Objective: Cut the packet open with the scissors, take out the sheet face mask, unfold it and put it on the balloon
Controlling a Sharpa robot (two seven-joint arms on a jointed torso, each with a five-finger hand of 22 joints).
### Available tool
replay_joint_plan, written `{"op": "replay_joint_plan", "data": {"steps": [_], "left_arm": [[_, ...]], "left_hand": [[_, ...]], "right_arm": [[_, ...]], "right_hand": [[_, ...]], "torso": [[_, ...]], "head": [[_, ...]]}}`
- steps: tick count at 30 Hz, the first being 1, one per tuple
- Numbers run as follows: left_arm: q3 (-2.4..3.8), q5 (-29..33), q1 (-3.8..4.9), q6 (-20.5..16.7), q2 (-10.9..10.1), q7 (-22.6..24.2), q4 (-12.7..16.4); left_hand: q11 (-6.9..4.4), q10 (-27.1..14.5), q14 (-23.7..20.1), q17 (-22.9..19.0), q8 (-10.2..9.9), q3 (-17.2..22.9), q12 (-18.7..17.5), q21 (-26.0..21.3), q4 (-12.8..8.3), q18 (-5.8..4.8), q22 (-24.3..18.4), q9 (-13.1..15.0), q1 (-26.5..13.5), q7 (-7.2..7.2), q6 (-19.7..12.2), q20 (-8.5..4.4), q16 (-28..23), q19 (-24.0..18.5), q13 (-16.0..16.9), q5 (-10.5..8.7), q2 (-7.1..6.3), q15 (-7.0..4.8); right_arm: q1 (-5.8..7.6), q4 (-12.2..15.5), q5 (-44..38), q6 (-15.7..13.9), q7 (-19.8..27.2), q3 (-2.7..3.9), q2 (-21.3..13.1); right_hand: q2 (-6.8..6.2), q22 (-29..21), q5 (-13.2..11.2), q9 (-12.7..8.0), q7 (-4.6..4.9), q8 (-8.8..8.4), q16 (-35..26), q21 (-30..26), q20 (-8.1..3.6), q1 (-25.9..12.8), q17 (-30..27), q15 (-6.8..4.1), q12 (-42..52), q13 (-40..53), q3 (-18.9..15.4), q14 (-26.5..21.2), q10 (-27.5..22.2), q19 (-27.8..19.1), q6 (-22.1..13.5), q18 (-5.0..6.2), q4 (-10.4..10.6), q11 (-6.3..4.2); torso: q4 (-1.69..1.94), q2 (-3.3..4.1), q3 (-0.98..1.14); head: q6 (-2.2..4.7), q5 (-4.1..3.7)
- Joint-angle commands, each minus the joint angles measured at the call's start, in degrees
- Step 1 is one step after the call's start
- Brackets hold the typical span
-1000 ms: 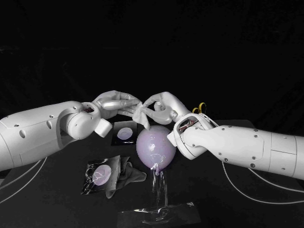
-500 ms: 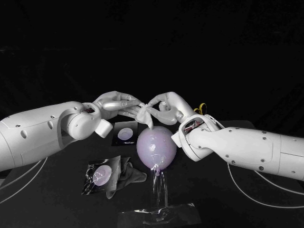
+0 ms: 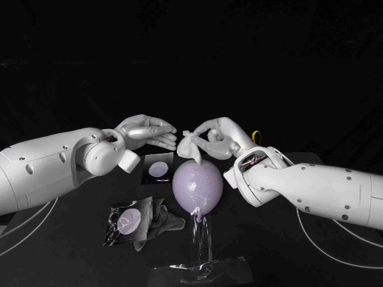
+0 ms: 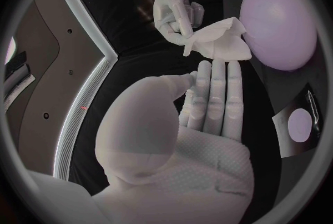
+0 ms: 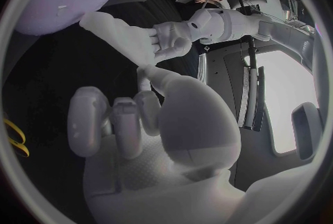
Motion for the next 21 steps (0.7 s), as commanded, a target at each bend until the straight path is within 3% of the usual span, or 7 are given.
{"op": "replay_joint_plan", "data": {"steps": [1,8,11,13,15,19,21], "left_arm": [[0.08,-0.51,0.06,-0.99,0.02,0.15,0.0],[0.06,-0.25,0.06,-0.54,0.18,-1.87,0.28],[0.04,-0.03,0.06,1.1,0.25,-1.68,0.57],[0.03,0.09,0.06,2.31,0.32,-0.64,0.94],[0.03,0.17,0.06,2.84,0.39,0.33,1.2],[0.02,0.38,0.06,3.65,0.57,2.03,1.62],[0.02,0.43,0.06,3.81,0.63,2.47,1.79]], "left_hand": [[0.01,0.4,0.09,0.1,0.26,0.99,0.21,0.23,-0.5,0.78,0.06,15.84,-0.03,-0.04,0.51,-0.03,0.2,0.28,0.07,0.38,0.02,-0.44],[0.16,0.15,-0.1,0.14,0.24,1.11,0.1,0.26,-0.28,0.68,0.06,16.31,-0.7,0.09,0.2,0.08,0.1,0.1,0.16,0.34,-0.26,-0.31],[0.68,-1.09,-1.04,0.04,-0.69,0.42,-0.55,-0.03,0.56,0.5,-0.1,16.08,-2.15,0.52,-0.56,0.42,-0.39,-0.54,-0.02,0.29,-1.21,0.19],[1.58,-1.89,-1.3,0.15,-2.84,-3.61,-0.81,-0.58,4.84,0.46,-0.4,14.89,-7.84,1.56,-1.99,0.99,-0.43,-1.16,-0.1,0.35,-4.6,0.65],[1.46,-2.24,-1.44,0.29,-5.42,-5.79,-0.77,-0.96,6.84,0.62,-0.61,13.26,-10.09,1.39,-3.56,1.31,-0.39,-1.38,-0.06,0.32,-6.37,0.68],[1.94,-4.3,-2.46,0.79,-9.82,-9.51,-0.63,-2.03,7.72,0.86,-0.88,9.62,-9.02,1.16,-2.67,2.02,-0.32,-1.76,-0.05,0.29,-7.8,0.79],[1.79,-4.57,-2.49,1.04,-10.72,-10.85,-0.4,-2.18,7.74,0.88,-0.83,8.79,-8.47,1.72,-1.96,2.05,-0.01,-1.59,0.04,0.37,-8.34,0.98]], "right_arm": [[0.05,0.42,0.19,-0.59,2.04,0.04,-0.49],[0.08,0.65,0.31,-0.69,2.54,0.04,-0.75],[0.08,0.64,0.27,-0.64,2.54,0.04,-0.68],[0.08,0.56,0.2,-0.53,2.43,0.04,-0.57],[0.08,0.49,0.15,-0.44,2.35,0.04,-0.49],[0.08,0.31,-0.02,-0.14,2.08,0.04,-0.21],[0.08,0.25,-0.07,-0.04,2.0,0.04,-0.08]], "right_hand": [[-0.15,11.3,0.12,4.17,-0.38,2.53,0.24,-0.24,-0.36,-0.42,15.05,-0.33,-0.41,6.44,0.51,5.86,0.63,0.37,0.02,0.32,-0.24,-0.65],[-0.22,11.32,0.12,4.25,-0.39,2.58,0.24,-0.14,-0.37,-0.49,15.05,-0.33,-0.54,6.36,0.56,5.86,0.58,0.4,-0.07,0.3,-0.27,-0.66],[-0.25,11.37,0.12,4.29,-0.4,2.62,0.24,0.02,-0.37,-0.49,15.05,-0.33,-0.39,6.47,0.61,5.86,0.65,0.47,-0.11,0.27,-0.32,-0.67],[-0.27,11.36,0.12,4.32,-0.41,2.64,0.24,-0.01,-0.37,-0.49,15.05,-0.34,-0.4,6.46,0.64,5.86,0.65,0.46,-0.12,0.27,-0.35,-0.67],[-0.29,11.35,0.12,4.36,-0.42,2.67,0.24,-0.04,-0.38,-0.49,15.05,-0.34,-0.4,6.46,0.68,5.86,0.65,0.44,-0.13,0.28,-0.38,-0.68],[-0.29,11.35,0.12,4.36,-0.42,2.68,0.24,-0.04,-0.38,-0.49,15.05,-0.34,-0.4,6.46,0.68,5.86,0.65,0.44,-0.14,0.28,-0.39,-0.68],[-0.34,11.34,0.12,4.42,-0.42,2.73,0.24,-0.06,-0.38,-0.49,15.05,-0.35,-0.42,6.45,0.73,5.86,0.65,0.43,-0.16,0.28,-0.44,-0.69]], "torso": [[-0.02,0.04,-0.04],[0.07,0.04,-0.05],[0.04,0.05,-0.05],[0.03,0.03,-0.06],[0.05,0.03,-0.06],[-0.01,0.01,-0.05],[-0.01,0.01,-0.05]], "head": [[-0.04,0.09],[0.04,0.23],[0.04,0.06],[0.0,0.15],[-0.01,0.2],[0.11,0.19],[0.11,0.19]]}}
